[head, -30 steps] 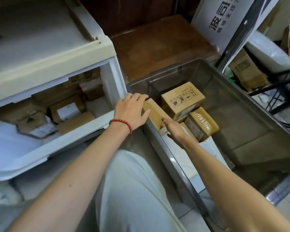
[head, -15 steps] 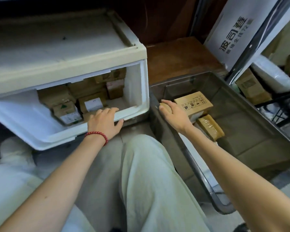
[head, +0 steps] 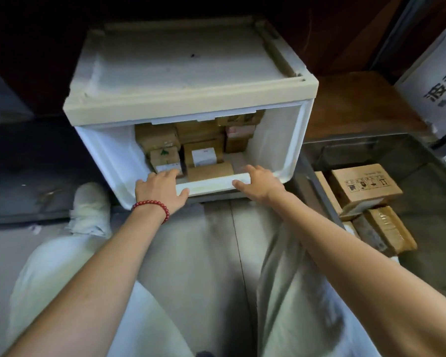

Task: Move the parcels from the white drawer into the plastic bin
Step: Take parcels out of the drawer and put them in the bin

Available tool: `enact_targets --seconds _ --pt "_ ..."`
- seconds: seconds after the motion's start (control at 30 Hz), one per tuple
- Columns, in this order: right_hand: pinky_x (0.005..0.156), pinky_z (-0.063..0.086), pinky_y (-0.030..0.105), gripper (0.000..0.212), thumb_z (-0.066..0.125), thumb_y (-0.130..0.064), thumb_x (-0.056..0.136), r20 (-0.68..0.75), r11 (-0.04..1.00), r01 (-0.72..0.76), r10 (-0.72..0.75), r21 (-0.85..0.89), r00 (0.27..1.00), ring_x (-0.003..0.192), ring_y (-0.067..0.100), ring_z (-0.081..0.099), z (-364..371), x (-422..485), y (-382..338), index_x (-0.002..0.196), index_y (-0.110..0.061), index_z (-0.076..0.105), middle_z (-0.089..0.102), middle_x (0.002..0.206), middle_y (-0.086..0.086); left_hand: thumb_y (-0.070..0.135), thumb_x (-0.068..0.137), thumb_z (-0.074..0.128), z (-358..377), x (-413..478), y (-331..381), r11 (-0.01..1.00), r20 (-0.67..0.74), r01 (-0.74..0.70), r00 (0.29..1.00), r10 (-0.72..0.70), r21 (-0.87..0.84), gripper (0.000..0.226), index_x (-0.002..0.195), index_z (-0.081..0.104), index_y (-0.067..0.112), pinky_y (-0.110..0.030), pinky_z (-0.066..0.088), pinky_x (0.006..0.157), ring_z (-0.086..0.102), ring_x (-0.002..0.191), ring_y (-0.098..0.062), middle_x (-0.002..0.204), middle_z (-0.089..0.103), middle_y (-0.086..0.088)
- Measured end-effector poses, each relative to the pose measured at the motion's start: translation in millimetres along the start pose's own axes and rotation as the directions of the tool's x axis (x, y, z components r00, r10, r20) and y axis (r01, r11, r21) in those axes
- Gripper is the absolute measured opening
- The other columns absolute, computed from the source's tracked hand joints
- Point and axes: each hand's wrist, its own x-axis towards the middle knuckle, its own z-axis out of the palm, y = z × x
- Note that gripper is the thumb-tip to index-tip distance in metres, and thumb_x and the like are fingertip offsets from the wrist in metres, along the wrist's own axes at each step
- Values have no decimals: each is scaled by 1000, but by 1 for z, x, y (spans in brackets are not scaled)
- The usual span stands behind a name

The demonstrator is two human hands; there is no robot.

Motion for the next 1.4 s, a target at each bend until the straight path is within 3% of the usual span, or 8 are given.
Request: enact_targets --seconds 0.4,0.53,0.73,0.87,1.0,1.1,1.2,1.4 --pt "116 9 52 71 36 -59 95 30 988 -123 126 -91 992 139 31 33 40 88 4 148 -12 29 39 150 12 64 92 29 55 80 -2 995 101 -55 994 46 85 67 138 40 18 -38 41 91 51 119 -28 132 55 -9" --pt "115 -1 58 66 33 -58 95 67 979 -161 170 -122 983 138 31 33 49 108 4 143 -13 38 47 143 12 73 87 22 64 107 9 1000 182 13 983 -13 0 76 133 44 16 -35 48 81 57 106 -29 118 61 -12" --pt "114 4 61 57 28 -59 96 122 968 -190 211 -162 970 135 33 37 48 121 -2 128 -19 52 59 130 11 63 95 22 74 120 22 938 310 228 940 -142 -261 72 132 48 7 -40 40 96 51 119 -33 132 54 -17" --pt "114 2 60 50 35 -54 96 134 970 -240 232 48 963 136 33 35 40 120 1 130 -22 52 54 134 11 56 98 29 58 117 28 876 317 286 934 -164 -389 65 143 36 10 -39 39 99 43 129 -31 144 43 -13" --pt "112 23 54 66 49 -56 86 33 883 -231 239 408 970 133 35 33 27 106 -5 140 -19 44 43 142 15 53 95 41 50 112 27 824 210 260 962 -175 -504 66 146 31 13 -37 42 97 45 128 -29 145 42 -12" --pt "110 28 48 77 48 -56 77 5 883 -161 177 442 984 131 35 29 17 79 -12 144 -19 37 40 143 15 53 92 47 39 98 30 731 161 259 966 -204 -631 70 147 29 14 -38 41 101 44 129 -30 143 44 -12" --pt "112 26 44 66 57 -43 90 -8 880 -103 121 464 993 136 35 27 8 53 -8 146 -22 30 30 149 14 48 90 55 22 76 26 724 120 205 979 -168 -659 74 149 25 15 -38 36 105 35 135 -30 148 38 -11" --pt "75 39 2 55 63 -15 91 -58 674 76 -49 735 997 109 8 45 -11 -7 -12 132 -11 27 42 122 -4 40 78 75 -14 25 6 698 85 76 996 -22 -712 84 146 33 15 -29 40 100 47 125 -24 141 45 -6"
